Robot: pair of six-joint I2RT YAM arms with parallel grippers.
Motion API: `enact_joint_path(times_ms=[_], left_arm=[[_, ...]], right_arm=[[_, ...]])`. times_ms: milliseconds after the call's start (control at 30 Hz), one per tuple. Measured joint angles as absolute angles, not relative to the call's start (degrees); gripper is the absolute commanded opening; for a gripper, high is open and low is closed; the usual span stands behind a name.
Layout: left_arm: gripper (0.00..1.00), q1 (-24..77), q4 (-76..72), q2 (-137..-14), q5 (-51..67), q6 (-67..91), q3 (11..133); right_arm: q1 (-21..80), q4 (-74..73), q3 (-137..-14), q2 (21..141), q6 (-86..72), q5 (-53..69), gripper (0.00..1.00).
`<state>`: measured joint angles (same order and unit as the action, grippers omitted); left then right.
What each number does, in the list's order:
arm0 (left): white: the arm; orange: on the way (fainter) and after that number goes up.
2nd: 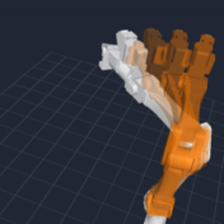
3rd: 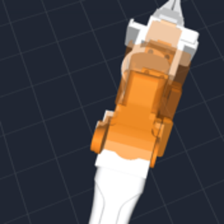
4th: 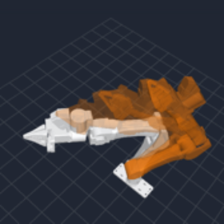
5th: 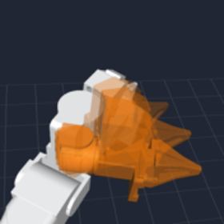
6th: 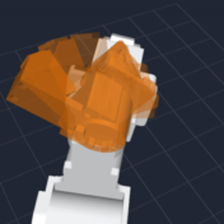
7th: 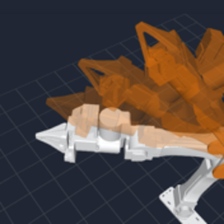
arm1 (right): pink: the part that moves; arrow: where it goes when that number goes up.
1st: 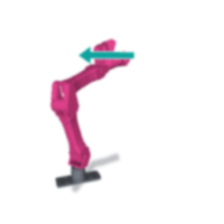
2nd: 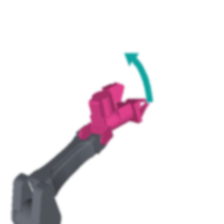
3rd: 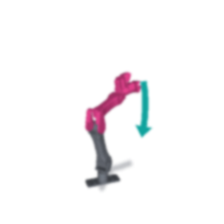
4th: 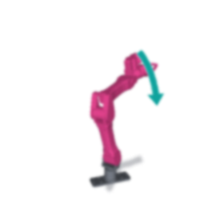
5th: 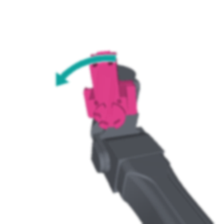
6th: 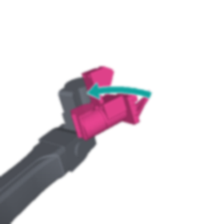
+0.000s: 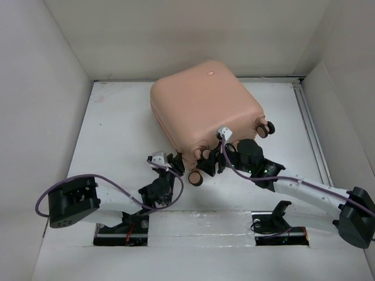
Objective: Pack the luggage
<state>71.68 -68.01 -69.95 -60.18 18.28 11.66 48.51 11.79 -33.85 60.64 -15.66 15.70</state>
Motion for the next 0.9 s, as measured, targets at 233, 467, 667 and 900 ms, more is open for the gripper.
enact_joint_path(times_ms=[233, 467, 667, 900], left_arm=[[0.43, 72.2, -71.5, -75.7, -66.7, 18.7, 13.5], [0.37, 75.8, -73.5, -80.8, -73.1, 16.6, 17.2], [0.51, 83.1, -68.1, -82.0, -65.1, 21.8, 18.0], [0.51, 86.3, -61.9, -82.0, -60.2, 25.6, 18.1]], right_arm=[[47.4, 10.4, -35.1, 61.7, -16.2, 16.2, 0.00], [47.2, 9.8, -35.7, 62.2, -16.3, 16.3, 0.00], [47.2, 9.8, -36.3, 62.9, -16.2, 16.8, 0.00], [47.3, 10.0, -36.4, 63.2, -16.2, 17.1, 0.00]])
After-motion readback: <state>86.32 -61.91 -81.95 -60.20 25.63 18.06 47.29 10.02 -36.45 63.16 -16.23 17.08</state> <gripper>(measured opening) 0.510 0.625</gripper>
